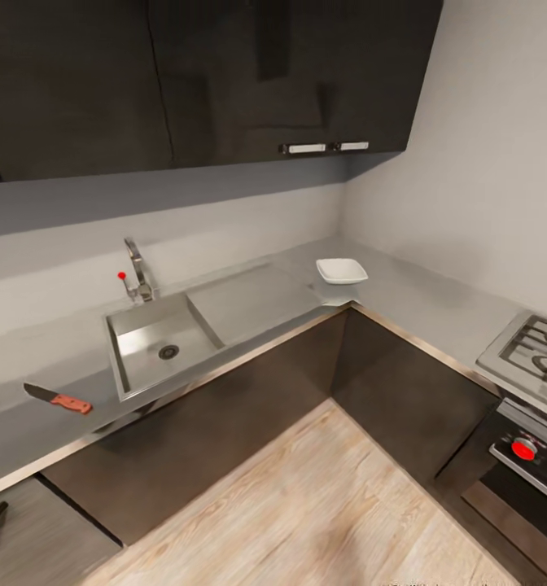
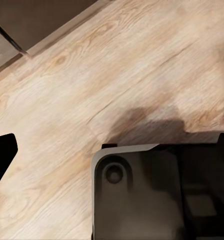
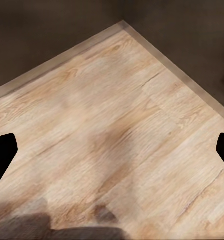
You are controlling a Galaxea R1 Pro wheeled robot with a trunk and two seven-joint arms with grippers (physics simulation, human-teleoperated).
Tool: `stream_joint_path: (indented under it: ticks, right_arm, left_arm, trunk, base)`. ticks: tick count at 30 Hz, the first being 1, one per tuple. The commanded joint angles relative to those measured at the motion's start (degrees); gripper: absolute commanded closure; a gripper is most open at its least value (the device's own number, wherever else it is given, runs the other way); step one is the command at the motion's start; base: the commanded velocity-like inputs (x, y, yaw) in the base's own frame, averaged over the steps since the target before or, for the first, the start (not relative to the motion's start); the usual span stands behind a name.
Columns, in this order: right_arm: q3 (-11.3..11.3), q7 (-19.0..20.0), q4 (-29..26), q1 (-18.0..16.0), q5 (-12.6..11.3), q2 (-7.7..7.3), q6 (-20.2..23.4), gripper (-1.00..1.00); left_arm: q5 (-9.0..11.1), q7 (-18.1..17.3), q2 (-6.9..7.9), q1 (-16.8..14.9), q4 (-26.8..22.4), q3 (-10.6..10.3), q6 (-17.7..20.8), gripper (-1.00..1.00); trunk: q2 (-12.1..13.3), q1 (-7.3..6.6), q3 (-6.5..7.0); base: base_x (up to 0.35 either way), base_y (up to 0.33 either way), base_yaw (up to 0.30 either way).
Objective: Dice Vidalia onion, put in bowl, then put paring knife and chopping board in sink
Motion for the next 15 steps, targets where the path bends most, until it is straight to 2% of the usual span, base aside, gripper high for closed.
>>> stream_joint_path:
  ticks: [1,15]
  right_arm:
    - [0.1,-0.1,0.0,0.0,-0.2,-0.02,-0.1,-1.0]
    - [0.1,-0.1,0.0,0.0,-0.2,-0.02,-0.1,-1.0]
  left_arm:
    - [0.6,0.4,0.09,0.0,0.0,-0.3,-0.2,-1.0]
    - [0.6,0.4,0.09,0.0,0.6,-0.3,-0.2,-1.0]
  trunk:
    - [-0.1,0.04,-0.01]
    - [-0.1,0.04,0.98]
  base:
    - [0.0,0.0,-0.197]
    - [0.0,0.0,-0.197]
